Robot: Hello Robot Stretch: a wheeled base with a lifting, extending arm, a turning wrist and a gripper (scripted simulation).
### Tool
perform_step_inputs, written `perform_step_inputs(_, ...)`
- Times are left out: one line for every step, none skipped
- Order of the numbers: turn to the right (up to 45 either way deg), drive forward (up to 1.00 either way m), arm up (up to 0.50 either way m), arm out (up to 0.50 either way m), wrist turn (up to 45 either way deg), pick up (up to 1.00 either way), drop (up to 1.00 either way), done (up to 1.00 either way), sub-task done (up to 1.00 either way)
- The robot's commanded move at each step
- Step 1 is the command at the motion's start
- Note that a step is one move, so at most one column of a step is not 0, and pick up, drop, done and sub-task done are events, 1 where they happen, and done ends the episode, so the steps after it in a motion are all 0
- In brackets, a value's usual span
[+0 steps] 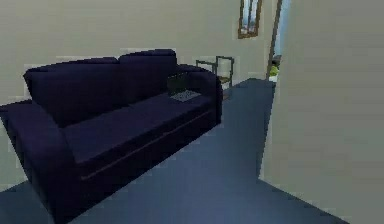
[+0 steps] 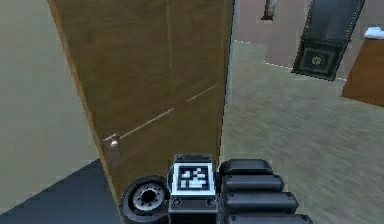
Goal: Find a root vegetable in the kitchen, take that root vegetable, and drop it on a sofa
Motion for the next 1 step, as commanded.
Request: perform_step_inputs(0.0, 1.0, 0.0, 0.0, 0.0, 0.0, 0.0, 0.0, 0.0)
